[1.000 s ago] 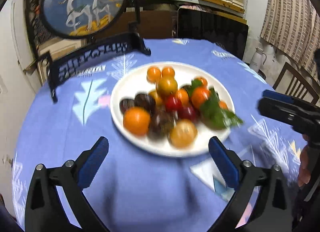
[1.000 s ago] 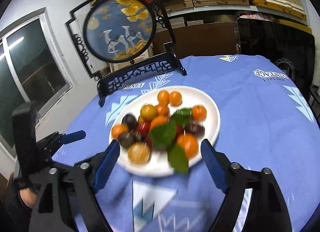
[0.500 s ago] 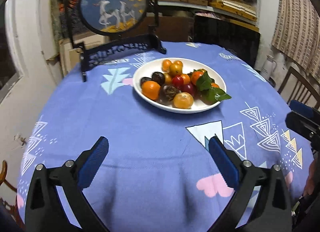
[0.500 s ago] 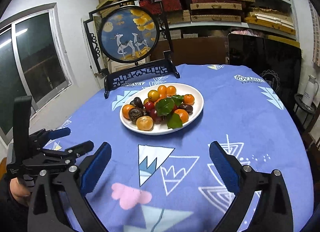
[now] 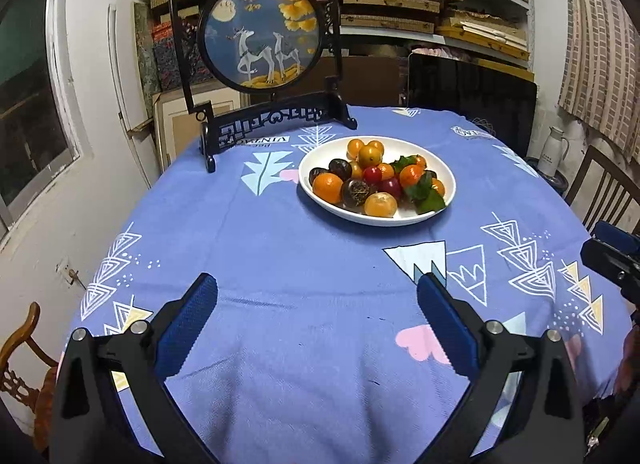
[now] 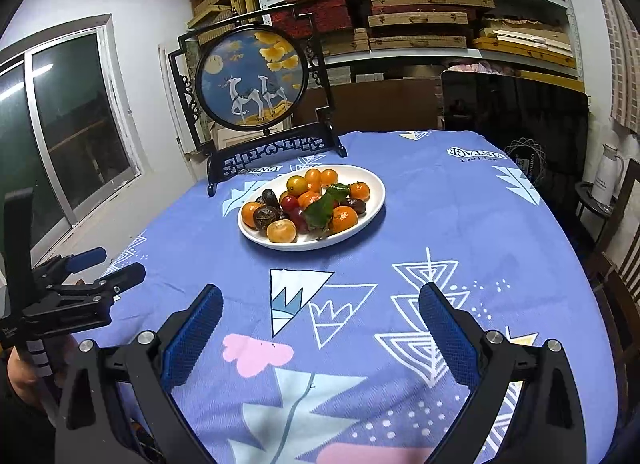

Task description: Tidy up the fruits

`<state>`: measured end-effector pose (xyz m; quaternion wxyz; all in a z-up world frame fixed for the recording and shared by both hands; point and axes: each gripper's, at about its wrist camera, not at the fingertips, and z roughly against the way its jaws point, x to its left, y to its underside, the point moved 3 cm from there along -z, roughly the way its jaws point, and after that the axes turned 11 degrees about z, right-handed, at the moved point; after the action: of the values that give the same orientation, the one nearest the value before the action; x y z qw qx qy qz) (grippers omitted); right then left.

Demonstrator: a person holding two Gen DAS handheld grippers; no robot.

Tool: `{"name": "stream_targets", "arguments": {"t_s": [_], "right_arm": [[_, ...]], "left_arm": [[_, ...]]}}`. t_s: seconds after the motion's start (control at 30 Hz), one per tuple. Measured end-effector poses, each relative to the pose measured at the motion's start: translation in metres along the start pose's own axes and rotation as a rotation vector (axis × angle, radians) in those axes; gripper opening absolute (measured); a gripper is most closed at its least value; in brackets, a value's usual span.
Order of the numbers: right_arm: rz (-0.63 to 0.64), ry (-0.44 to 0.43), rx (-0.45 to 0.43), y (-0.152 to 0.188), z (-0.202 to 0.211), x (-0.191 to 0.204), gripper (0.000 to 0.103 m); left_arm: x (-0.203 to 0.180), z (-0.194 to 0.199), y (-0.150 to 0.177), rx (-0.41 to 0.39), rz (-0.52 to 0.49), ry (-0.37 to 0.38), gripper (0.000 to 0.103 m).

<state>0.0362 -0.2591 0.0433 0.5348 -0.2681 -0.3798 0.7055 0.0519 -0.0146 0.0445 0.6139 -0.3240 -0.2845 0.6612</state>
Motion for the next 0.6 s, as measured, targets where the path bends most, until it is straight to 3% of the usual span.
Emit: {"name": "stream_targets", "arguments": {"t_s": [0.6], "right_arm": [[-0.002, 0.004, 0.010, 0.0067, 0.0054, -0.0008, 0.099]], "left_arm": [[-0.0018, 0.0085, -0.0005, -0.027, 0.003, -0.017, 0.098]]}}
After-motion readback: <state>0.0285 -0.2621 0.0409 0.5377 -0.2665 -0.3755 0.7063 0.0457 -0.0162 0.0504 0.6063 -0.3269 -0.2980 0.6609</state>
